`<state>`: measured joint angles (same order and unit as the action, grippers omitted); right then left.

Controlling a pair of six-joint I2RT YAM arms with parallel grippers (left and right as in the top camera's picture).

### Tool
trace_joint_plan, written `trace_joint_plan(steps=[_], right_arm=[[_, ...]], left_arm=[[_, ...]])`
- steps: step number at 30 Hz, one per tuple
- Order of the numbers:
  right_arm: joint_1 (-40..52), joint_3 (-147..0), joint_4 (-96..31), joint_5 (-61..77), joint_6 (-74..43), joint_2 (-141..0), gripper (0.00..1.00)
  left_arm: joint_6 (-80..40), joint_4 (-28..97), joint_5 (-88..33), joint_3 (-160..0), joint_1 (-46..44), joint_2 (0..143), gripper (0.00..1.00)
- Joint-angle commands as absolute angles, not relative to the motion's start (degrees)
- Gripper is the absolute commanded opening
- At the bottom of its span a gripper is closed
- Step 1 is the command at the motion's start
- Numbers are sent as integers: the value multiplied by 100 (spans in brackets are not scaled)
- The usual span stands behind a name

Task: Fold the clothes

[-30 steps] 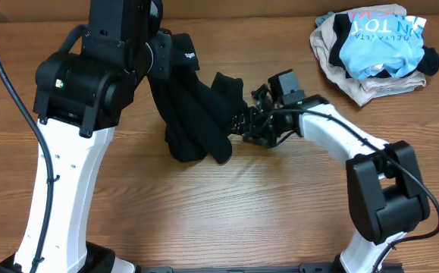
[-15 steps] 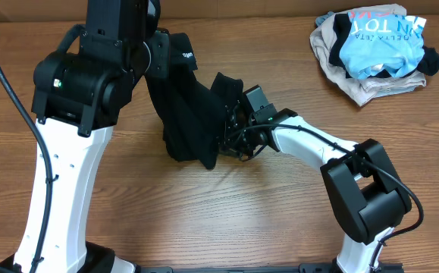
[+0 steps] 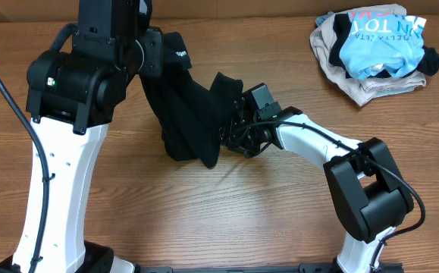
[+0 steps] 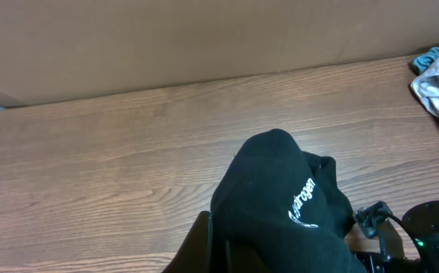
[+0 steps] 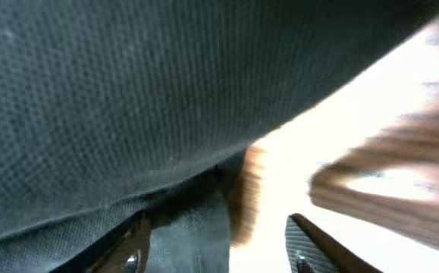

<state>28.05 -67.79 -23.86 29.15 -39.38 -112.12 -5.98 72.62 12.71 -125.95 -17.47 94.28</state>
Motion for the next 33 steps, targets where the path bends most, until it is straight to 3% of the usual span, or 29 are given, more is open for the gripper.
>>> trace_joint_plan(steps=[1, 5, 9, 15, 17, 27, 33], right_arm=[[2912, -6751, -2255, 2663, -4132, -11406, 65], [2958, -6751, -2078, 2829, -4375, -11592, 65], [2963, -6751, -1774, 3240, -4372, -11598, 57], [2989, -6751, -1715, 3315, -4375, -11596, 12], [2987, -6753, -1704, 3310, -4372, -11594, 4], [2043, -6838, -2126, 3131, -3479, -10436, 4], [851, -7754, -3883, 3089, -2300, -9085, 4]], left_arm=[[-624, 7225, 1396, -12658, -1721, 9255, 4], [-624, 7229, 1396, -12658, -1721, 9255, 4], [-624, 7244, 1398, -12658, -1721, 9258, 4], [-624, 7242, 1396, -12658, -1721, 9255, 4], [-624, 7242, 1398, -12658, -1721, 9255, 4], [-624, 7133, 1616, -12658, -1721, 9244, 4], [-622, 7148, 2001, -12658, -1721, 9223, 4]])
